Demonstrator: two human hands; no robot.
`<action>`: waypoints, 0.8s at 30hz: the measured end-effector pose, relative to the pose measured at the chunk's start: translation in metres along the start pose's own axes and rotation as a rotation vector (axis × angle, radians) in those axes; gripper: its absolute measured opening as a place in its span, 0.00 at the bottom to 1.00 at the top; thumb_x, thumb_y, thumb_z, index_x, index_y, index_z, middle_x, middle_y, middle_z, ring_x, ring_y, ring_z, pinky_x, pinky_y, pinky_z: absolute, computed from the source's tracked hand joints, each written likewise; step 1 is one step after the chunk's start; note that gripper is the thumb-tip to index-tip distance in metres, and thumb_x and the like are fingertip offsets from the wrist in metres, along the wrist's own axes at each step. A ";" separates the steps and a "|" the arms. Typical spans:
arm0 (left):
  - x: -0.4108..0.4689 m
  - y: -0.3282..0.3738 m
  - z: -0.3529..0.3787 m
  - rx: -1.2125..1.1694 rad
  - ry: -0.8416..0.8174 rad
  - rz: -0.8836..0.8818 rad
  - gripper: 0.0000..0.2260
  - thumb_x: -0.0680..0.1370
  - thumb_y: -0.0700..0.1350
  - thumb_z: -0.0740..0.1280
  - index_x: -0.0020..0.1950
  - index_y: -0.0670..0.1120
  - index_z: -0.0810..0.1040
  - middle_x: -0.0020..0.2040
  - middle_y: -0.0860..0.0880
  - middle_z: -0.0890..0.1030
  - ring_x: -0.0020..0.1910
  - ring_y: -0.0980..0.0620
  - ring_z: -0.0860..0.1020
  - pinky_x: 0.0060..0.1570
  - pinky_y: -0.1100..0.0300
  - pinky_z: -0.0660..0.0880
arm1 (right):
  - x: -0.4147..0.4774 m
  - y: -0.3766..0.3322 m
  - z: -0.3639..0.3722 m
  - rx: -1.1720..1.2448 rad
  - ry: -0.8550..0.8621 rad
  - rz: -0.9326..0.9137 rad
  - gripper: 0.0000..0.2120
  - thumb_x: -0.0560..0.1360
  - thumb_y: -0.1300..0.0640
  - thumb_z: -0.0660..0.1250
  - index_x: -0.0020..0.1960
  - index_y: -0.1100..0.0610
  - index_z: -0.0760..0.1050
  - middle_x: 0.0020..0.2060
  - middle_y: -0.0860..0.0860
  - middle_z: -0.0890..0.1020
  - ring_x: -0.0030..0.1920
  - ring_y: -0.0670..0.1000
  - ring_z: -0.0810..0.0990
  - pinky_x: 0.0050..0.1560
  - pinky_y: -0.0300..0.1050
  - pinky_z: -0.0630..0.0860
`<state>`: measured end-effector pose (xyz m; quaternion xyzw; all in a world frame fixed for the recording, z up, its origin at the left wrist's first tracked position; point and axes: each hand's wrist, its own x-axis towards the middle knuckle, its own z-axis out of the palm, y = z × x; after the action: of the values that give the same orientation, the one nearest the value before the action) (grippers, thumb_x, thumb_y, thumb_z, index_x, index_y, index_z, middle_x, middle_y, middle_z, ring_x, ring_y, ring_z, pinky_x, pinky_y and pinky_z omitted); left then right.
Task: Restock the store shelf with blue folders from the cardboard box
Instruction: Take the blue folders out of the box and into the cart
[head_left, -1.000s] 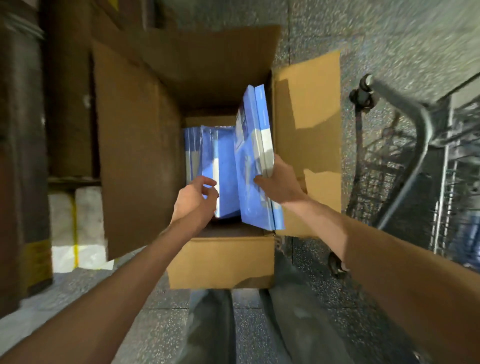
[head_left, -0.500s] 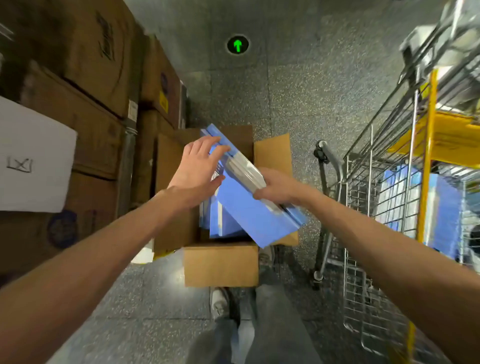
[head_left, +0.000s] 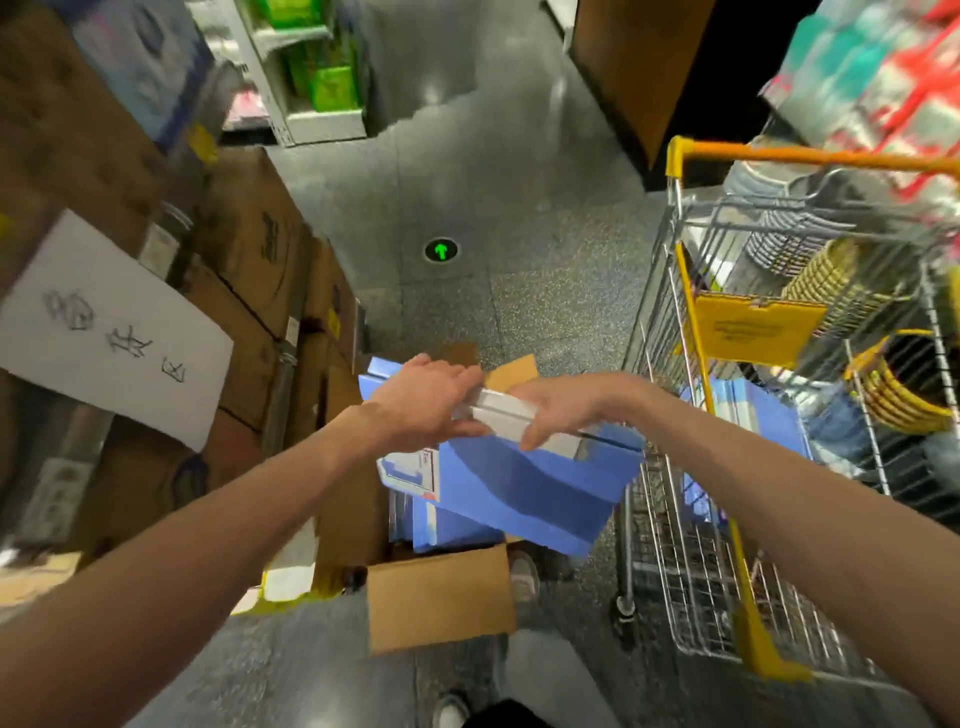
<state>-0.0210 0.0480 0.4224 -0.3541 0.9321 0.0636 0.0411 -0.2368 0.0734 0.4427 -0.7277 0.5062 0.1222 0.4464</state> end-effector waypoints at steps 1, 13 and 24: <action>-0.012 0.007 -0.001 -0.002 0.014 0.005 0.23 0.79 0.66 0.63 0.63 0.50 0.70 0.57 0.50 0.80 0.57 0.46 0.78 0.54 0.52 0.64 | -0.011 -0.009 0.006 -0.030 -0.002 0.012 0.18 0.74 0.62 0.72 0.61 0.62 0.71 0.47 0.53 0.77 0.45 0.50 0.75 0.45 0.43 0.72; -0.089 0.074 -0.036 -0.173 0.251 -0.200 0.22 0.79 0.69 0.59 0.49 0.49 0.65 0.46 0.46 0.82 0.45 0.40 0.80 0.38 0.50 0.68 | -0.129 -0.038 0.049 -0.295 0.905 0.168 0.28 0.74 0.58 0.69 0.73 0.53 0.69 0.66 0.54 0.77 0.68 0.57 0.72 0.71 0.52 0.61; -0.019 0.162 -0.052 -0.664 0.308 -0.444 0.25 0.79 0.67 0.62 0.50 0.44 0.71 0.45 0.47 0.78 0.44 0.42 0.76 0.39 0.51 0.68 | -0.217 0.047 0.112 0.799 1.158 0.414 0.36 0.79 0.53 0.68 0.80 0.57 0.54 0.76 0.54 0.66 0.73 0.60 0.68 0.65 0.53 0.70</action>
<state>-0.1165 0.1724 0.4907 -0.5457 0.7573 0.2964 -0.2022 -0.3453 0.2917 0.4910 -0.3468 0.7941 -0.3940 0.3065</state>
